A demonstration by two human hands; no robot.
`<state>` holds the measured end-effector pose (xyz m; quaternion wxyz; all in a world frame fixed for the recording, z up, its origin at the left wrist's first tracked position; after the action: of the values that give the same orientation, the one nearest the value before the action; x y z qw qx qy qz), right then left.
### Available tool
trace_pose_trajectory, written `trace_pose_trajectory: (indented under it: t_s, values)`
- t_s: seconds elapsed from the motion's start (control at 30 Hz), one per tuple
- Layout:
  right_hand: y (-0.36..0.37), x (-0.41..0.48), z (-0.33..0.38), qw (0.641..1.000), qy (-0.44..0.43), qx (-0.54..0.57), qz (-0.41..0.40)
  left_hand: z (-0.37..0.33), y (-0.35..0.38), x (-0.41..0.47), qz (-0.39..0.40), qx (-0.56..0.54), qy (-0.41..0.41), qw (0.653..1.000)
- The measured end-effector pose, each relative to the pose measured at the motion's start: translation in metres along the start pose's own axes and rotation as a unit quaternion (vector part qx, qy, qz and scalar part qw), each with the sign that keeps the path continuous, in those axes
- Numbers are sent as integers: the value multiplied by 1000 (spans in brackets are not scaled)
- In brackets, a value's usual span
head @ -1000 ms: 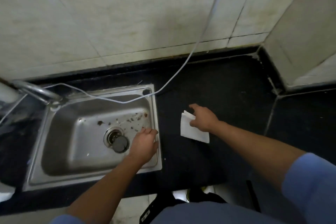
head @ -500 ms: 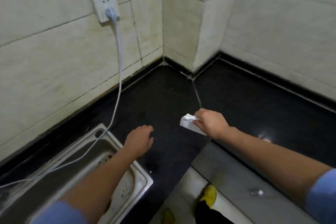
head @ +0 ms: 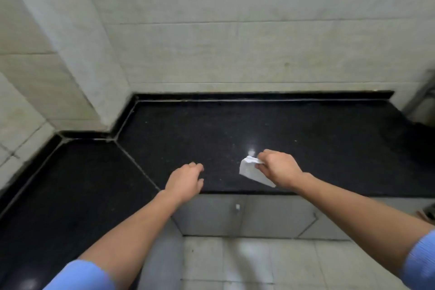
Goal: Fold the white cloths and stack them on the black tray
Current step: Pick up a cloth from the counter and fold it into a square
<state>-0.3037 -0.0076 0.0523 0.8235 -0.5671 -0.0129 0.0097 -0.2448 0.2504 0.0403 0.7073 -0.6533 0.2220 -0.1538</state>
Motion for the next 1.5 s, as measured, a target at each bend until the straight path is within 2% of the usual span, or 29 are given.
trace_pose_trajectory:
  t_s: [0.27, 0.37, 0.7, 1.0, 1.2, 1.37, 1.5]
  values:
    - [-76, -155, -199, 988, 149, -26, -41, -260, -6, 70, 14, -49, 134, 990]
    - [-98, -202, -258, 977, 208, -20, -52, -342, -9, 84, 23, -37, 201, 979]
    - [-142, -275, -414, 932, 346, -8, -104, -534, -30, 204, 9, 11, 364, 931]
    - [-243, -315, -533, 854, 467, 6, -229, -722, -102, 307, -44, 4, 491, 870]
    - [-280, -353, -599, 820, 505, 39, -265, -821, -125, 329, -55, -44, 524, 849]
    - [-338, -365, -676, 832, 479, 12, -280, -898, -149, 364, -108, -75, 504, 854]
    - [-400, -357, -742, 861, 410, -12, -300, -958, -171, 403, -158, -90, 450, 874]
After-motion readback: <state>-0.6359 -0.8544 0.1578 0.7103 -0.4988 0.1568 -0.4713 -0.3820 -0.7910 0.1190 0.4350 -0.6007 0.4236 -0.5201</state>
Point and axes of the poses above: each hand's wrist, its own x-axis towards the middle knuckle, its own y-axis out of the palm, z = x × y, the point moved 3 cm from there along x, towards the middle knuckle, and after that the axes turned 12 degrees about x, right-handed, at the moved point
